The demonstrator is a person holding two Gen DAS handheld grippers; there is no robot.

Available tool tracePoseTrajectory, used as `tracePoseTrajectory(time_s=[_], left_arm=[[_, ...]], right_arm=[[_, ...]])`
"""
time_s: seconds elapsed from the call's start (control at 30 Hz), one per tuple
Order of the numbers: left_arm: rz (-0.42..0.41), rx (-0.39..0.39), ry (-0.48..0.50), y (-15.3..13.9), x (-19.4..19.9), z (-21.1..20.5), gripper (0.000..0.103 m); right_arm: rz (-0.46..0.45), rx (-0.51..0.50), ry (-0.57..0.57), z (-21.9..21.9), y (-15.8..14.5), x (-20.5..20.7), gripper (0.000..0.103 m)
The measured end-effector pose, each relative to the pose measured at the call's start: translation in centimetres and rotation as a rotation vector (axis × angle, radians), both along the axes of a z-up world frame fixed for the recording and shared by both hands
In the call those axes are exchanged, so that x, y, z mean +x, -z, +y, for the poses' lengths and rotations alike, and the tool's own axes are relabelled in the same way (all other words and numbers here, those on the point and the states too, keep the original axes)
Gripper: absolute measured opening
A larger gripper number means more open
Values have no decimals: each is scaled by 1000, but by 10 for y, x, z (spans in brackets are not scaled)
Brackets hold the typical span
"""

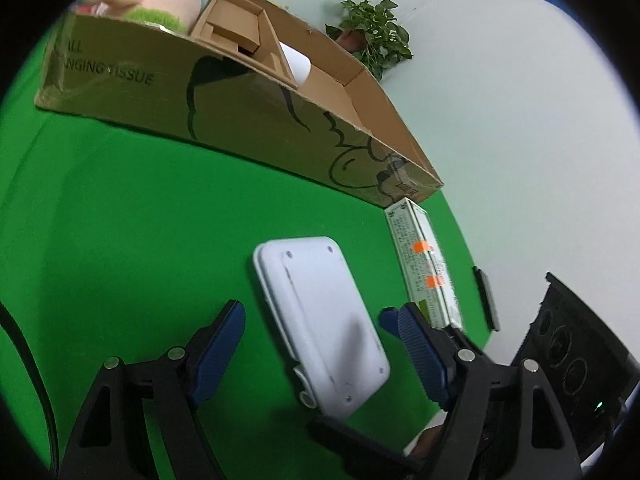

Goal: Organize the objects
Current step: 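Move the right gripper to the white rectangular plastic case, then grasp the white case edge with the right gripper and lift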

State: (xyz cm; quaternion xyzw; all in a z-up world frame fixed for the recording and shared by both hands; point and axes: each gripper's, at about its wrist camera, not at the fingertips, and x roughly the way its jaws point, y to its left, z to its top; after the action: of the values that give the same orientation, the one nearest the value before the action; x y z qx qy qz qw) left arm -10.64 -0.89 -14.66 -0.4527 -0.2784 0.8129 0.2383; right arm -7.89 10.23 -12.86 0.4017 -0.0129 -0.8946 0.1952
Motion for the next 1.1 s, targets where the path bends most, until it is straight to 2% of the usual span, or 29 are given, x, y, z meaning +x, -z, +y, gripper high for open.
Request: tracePoseTrajectory(time_s=[0.03, 0.23, 0.37, 0.47, 0.53, 0.83, 1.1], left_arm=[[-10, 16, 11, 1, 1, 1, 69], [-11, -3, 32, 3, 3, 5, 58], [-13, -39, 31, 4, 3, 6, 42], [-6, -55, 24, 4, 6, 7, 41], [-2, -69, 20, 5, 7, 9, 36], [14, -77, 34, 3, 15, 13, 33], [81, -79, 52, -19, 19, 19, 26]], right_arm=[[-4, -4, -7, -2, 1, 1, 100], [-12, 17, -3, -8, 3, 0, 98], [-45, 34, 5, -12, 11, -5, 79], [-27, 86, 6, -19, 12, -2, 74], [-17, 110, 21, -21, 13, -1, 68], [-14, 111, 53, -23, 14, 3, 68], [16, 82, 88, -19, 1, 14, 67]])
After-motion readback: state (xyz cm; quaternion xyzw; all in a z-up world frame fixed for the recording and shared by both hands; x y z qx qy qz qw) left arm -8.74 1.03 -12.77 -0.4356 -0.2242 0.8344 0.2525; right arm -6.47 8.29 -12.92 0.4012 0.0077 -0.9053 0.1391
